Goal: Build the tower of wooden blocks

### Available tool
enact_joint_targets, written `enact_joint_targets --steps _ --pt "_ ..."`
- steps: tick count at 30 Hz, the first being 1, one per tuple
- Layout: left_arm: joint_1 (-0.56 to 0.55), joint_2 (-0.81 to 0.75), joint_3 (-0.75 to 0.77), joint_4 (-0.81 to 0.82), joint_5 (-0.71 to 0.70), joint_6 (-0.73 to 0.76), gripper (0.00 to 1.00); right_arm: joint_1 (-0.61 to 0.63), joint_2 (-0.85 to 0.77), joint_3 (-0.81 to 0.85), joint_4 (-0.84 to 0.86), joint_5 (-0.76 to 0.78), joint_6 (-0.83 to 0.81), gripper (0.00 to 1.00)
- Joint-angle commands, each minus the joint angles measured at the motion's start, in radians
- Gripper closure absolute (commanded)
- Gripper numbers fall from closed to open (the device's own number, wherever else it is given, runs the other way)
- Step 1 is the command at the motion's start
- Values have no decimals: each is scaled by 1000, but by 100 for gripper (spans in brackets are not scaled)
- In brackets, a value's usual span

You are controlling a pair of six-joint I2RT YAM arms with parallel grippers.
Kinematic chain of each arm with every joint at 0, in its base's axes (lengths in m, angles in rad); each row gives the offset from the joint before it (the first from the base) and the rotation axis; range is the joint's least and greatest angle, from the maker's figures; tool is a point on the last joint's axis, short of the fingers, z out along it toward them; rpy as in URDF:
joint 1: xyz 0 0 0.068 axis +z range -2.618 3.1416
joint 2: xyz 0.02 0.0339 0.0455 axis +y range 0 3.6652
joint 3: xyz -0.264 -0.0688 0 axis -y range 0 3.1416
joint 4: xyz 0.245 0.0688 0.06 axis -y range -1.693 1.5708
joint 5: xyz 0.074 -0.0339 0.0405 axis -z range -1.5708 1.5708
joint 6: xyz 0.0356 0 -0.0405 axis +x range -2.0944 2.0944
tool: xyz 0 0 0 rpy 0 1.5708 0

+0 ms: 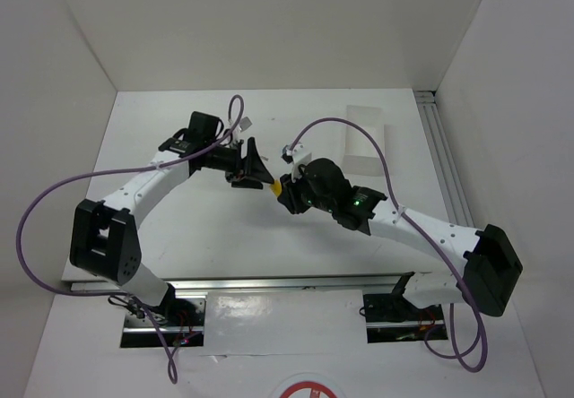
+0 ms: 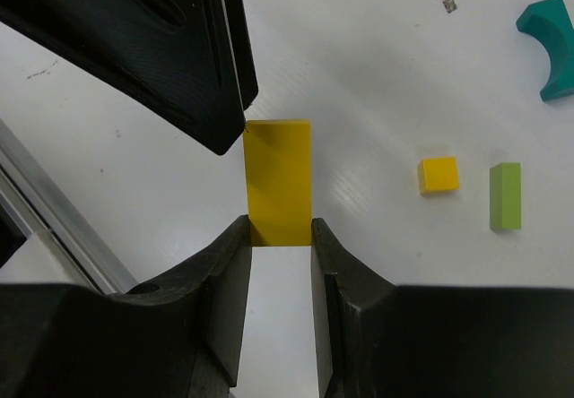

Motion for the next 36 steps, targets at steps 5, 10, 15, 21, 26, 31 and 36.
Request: enact_joint_targets --steps 5,10,15,21,26,31,36 --pt "-28 5 -5 44 37 -5 29 8 -33 -2 0 20 5 79" --pt "-47 25 -5 64 60 -15 35 17 -33 -2 0 20 5 79" --pt "-65 34 -5 64 60 -24 44 26 -42 -2 0 20 5 79" --pt "-65 34 -5 73 60 -34 53 26 -42 -2 0 29 5 79" --pt "-65 34 -14 73 39 -34 53 26 -33 -2 -9 29 5 79" --pt "-65 25 -5 52 17 -34 49 26 -33 -2 -9 29 5 79" --pt "-65 16 5 43 -3 -34 49 26 -33 -11 -9 29 5 79"
